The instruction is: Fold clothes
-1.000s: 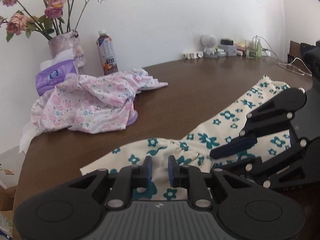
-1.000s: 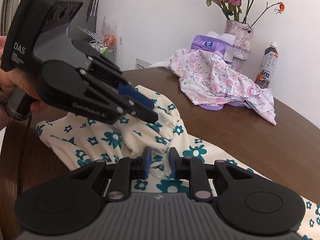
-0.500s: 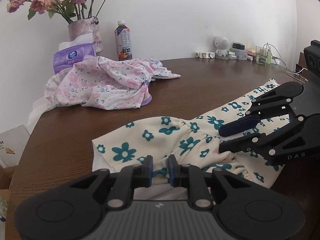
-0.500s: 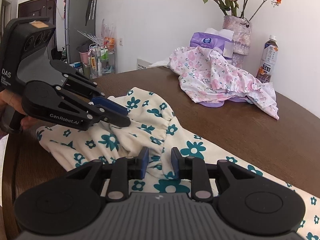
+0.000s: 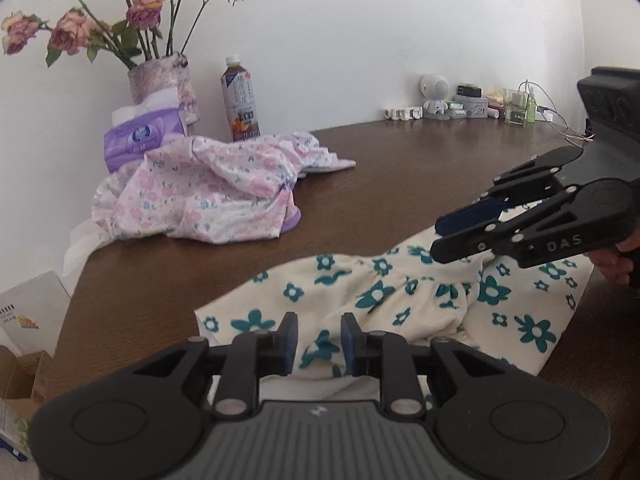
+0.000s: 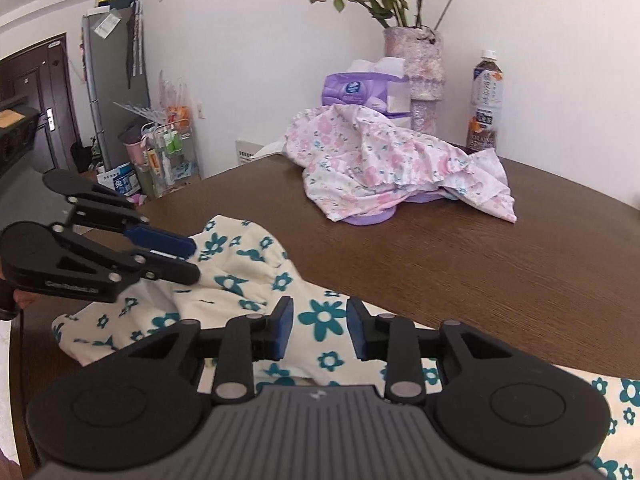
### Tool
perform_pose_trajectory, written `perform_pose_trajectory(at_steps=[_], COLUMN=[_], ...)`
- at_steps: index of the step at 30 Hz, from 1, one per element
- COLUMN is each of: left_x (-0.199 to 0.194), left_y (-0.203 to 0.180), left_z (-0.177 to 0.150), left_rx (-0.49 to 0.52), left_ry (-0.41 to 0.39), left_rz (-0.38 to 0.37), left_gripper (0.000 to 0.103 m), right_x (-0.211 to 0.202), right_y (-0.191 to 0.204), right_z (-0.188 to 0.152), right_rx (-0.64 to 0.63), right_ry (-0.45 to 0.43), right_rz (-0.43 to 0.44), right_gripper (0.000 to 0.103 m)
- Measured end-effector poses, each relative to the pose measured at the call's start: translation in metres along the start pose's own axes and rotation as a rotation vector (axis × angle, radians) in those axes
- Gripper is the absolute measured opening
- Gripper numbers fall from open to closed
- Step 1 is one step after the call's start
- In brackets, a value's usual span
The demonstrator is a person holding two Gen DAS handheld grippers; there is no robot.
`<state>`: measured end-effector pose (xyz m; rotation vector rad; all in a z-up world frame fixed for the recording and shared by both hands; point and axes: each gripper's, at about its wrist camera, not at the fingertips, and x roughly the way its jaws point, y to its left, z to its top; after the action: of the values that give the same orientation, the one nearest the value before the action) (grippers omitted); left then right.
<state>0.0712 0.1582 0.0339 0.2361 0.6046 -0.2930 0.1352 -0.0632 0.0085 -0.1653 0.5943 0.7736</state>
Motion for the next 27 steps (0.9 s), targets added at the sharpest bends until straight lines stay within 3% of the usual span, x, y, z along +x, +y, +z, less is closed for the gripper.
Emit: perform_pose_trajectory(at_steps=[3, 4, 5, 10, 15, 16, 19, 23, 27], left_x=[-0.005, 0.001, 0.007, 0.051, 0.085, 0.089, 0.09, 0.075, 0.062], left_y=[0.003, 0.003, 0.003, -0.009, -0.006, -0.003, 0.005, 0.006, 0.018], left_z=[0.022, 0.03, 0.038, 0.061, 0.063, 0.061, 0.056, 0.046, 0.034], left_rx=[0.063, 0.1, 0.138, 0.381, 0.487, 0.489, 0.467, 0.459, 0.406], left_ry=[-0.047, -0.037, -0.027, 0.085, 0.207, 0.225, 0.253, 0.245, 0.258], left_rz=[-0.006, -0.021, -0.036, -0.161, -0.274, -0.301, -0.378, -0.377, -0.353], left_gripper=[0.036, 0.045, 0.047, 0.047, 0.047, 0.045, 0.018, 0.008, 0.008], right_x=[0.009, 0.012, 0.014, 0.015, 0.018, 0.018, 0.018, 0.019, 0.019], right_y=[-0.006, -0.005, -0.005, -0.001, 0.004, 0.005, 0.006, 0.005, 0.004], right_z=[-0.001, -0.003, -0.005, -0.009, -0.011, -0.011, -0.012, -0.012, -0.012], right_rx=[0.018, 0.017, 0.015, -0.001, -0.033, -0.037, -0.047, -0.036, -0.031], right_ry=[0.034, 0.042, 0.049, 0.053, 0.052, 0.05, 0.044, 0.045, 0.046], right_rz=[-0.006, -0.003, -0.001, -0.008, -0.023, -0.025, -0.031, -0.036, -0.037], right_gripper=[0.028, 0.028, 0.028, 0.028, 0.028, 0.028, 0.028, 0.029, 0.029])
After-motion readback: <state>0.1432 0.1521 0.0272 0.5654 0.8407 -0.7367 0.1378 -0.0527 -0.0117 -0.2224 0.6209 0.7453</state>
